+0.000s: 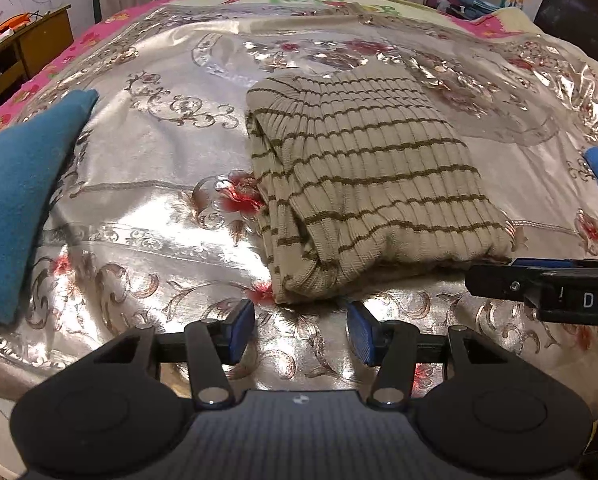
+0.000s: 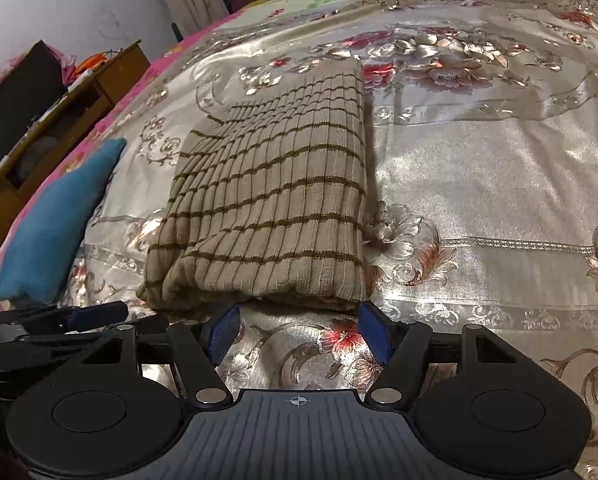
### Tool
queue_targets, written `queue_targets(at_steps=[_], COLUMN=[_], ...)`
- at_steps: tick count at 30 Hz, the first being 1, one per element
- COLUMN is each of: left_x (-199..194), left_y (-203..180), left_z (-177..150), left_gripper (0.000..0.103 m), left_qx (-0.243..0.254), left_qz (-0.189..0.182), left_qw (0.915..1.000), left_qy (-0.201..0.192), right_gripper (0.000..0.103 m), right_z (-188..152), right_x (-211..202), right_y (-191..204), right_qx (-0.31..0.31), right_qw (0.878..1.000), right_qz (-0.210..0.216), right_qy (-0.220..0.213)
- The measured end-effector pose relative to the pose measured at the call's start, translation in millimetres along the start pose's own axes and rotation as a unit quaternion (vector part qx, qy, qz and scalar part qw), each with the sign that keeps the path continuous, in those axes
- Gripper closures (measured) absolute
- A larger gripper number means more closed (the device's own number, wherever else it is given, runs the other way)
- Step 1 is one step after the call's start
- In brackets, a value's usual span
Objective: Fold small clothes
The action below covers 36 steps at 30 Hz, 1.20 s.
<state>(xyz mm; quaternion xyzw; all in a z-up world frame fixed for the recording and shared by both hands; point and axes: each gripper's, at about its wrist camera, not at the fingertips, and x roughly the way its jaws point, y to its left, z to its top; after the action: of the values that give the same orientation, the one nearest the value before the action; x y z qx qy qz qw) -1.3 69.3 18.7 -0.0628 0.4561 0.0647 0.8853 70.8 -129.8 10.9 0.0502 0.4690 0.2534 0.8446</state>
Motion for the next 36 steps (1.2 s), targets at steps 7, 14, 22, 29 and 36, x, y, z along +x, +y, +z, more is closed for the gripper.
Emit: queue_targets(at_steps=[7, 14, 22, 29, 36], left_x=[0, 0, 0, -1, 1], left_y=[-3, -6, -7, -6, -6], left_z=[0, -2, -5, -7, -8], left_gripper=[0.047, 0.043, 0.037, 0.030, 0.025], left_qx=[0.001, 0.008, 0.006, -0.003, -0.009], left_qz=[0.000, 0.023, 0.033, 0.044, 0.056], left_qw=[1.0000, 0.9996, 0.9994, 0.9990, 0.9982], left_qy=[0.006, 0.013, 0.013, 0.013, 0.020], right_gripper=[0.034, 0.033, 0.029, 0.027, 0.023], right_z=[-2, -6, -10, -12, -14], right_x=[-1, -4, -5, -5, -6], right_y=[1, 4, 16, 19, 18], right_qx=[0.000, -0.011, -0.047, -0.061, -0.062], right_qw=[1.000, 1.000, 0.998, 0.996, 0.995], right_qz=[0.001, -0.005, -0.044, -0.066, -0.082], right_qy=[0.001, -0.001, -0.006, -0.011, -0.013])
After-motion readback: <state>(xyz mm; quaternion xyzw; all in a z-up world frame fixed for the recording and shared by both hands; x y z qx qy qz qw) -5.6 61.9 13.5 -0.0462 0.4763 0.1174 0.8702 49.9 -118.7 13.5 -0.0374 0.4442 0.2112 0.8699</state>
